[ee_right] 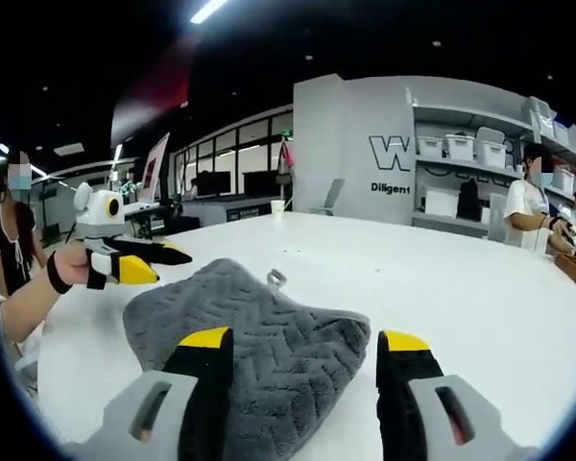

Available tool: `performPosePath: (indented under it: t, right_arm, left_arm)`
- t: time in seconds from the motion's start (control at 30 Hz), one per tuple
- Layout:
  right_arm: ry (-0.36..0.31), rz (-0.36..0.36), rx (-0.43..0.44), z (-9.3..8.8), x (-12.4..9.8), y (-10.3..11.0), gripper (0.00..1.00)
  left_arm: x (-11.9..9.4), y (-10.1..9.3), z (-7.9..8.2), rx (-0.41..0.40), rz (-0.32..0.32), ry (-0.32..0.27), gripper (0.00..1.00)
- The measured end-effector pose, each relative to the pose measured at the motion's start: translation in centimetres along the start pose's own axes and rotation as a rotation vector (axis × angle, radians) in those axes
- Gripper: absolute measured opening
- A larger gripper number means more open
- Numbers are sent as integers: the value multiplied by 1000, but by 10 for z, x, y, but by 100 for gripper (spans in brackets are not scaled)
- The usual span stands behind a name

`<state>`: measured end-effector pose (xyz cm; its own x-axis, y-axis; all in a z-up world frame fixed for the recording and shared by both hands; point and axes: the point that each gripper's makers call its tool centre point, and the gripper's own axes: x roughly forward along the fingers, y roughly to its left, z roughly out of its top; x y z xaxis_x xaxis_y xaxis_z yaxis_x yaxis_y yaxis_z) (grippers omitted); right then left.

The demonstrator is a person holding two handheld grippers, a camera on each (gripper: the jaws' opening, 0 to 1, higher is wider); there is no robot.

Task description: Open the folded towel by lifting each exposed corner and separating the folded layers until the towel lies flat within the target outline without major curled edges

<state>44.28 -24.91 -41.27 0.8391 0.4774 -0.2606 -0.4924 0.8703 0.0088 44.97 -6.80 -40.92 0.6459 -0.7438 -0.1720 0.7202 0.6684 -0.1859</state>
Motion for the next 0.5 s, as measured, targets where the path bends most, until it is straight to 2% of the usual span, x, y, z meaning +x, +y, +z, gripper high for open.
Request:
performPosePath:
  t: [0.5]
  right_arm:
    - [15,-10,10,-6,-1,6,58]
  left_arm:
    - [4,7,-6,-14,14,11,56]
